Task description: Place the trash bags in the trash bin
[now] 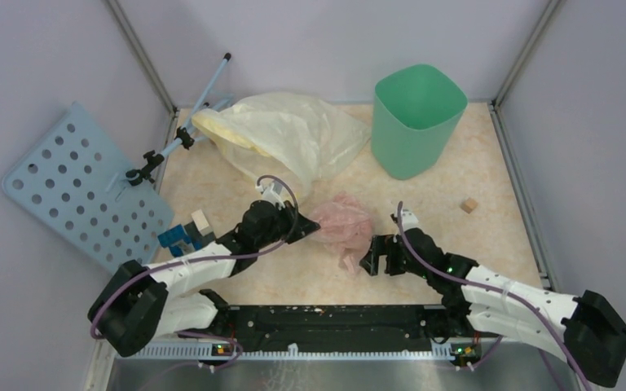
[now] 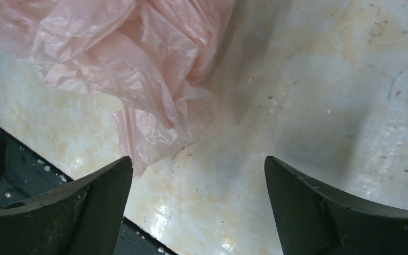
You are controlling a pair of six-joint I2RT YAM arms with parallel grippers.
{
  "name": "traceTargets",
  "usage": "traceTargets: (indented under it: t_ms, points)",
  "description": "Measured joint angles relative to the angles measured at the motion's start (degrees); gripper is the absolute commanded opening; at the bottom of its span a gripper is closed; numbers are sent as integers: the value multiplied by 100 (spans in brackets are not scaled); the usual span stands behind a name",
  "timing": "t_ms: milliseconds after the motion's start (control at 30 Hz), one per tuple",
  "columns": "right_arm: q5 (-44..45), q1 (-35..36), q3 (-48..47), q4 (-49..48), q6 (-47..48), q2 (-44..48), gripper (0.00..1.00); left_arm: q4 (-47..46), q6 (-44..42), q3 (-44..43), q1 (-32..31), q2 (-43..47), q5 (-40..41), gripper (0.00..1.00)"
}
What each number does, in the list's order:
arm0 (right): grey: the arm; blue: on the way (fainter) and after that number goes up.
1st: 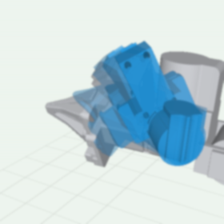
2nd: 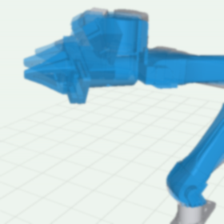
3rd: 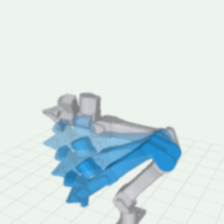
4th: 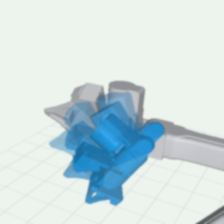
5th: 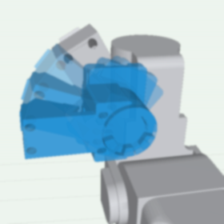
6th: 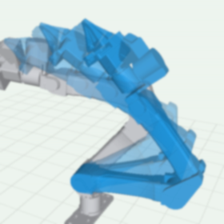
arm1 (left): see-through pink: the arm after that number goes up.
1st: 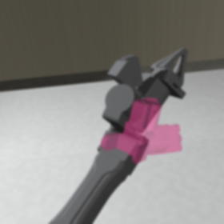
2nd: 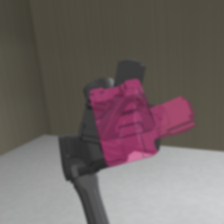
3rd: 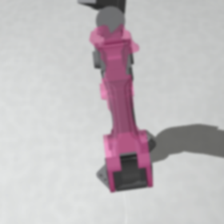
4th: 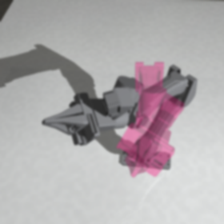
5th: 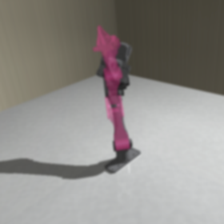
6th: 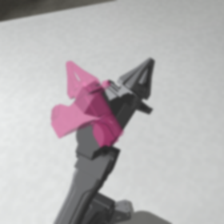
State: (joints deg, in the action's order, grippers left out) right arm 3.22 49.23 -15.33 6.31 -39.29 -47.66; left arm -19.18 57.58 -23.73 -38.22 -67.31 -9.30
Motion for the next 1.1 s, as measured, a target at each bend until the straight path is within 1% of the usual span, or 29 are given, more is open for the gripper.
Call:
traceTargets:
  t_ms: [167,333,400,500,600,667,733,867,900,967,1100]
  points:
    - [251,0,20,66,-37,267,94,13,98,90,57,201,131,0]
    - [-151,0,197,-348,-17,387,93,-15,238,94,68,348,118,0]
    - [-280,0,219,-505,-22,278,91,-57,332,105,70,380,52,0]
    - [-356,0,219,-754,-42,57,85,-96,461,136,72,433,-44,0]
    - [-356,0,219,-1012,-125,-131,73,-94,577,190,74,557,-74,0]
    - [-356,0,219,-1222,-197,-208,62,-94,638,225,79,658,-74,0]
    - [-354,2,219,-1436,-251,-275,47,-94,702,275,79,772,-72,0]
    - [-343,15,177,-1670,-293,-516,5,-85,750,337,85,887,-66,0]
    - [-310,17,133,-1606,-282,-560,0,-68,750,341,98,903,-46,0]
    - [-157,17,-9,-1366,-278,-581,0,13,706,343,125,957,20,0]
    - [468,15,-396,-531,-337,-498,0,481,446,293,334,1163,304,0]
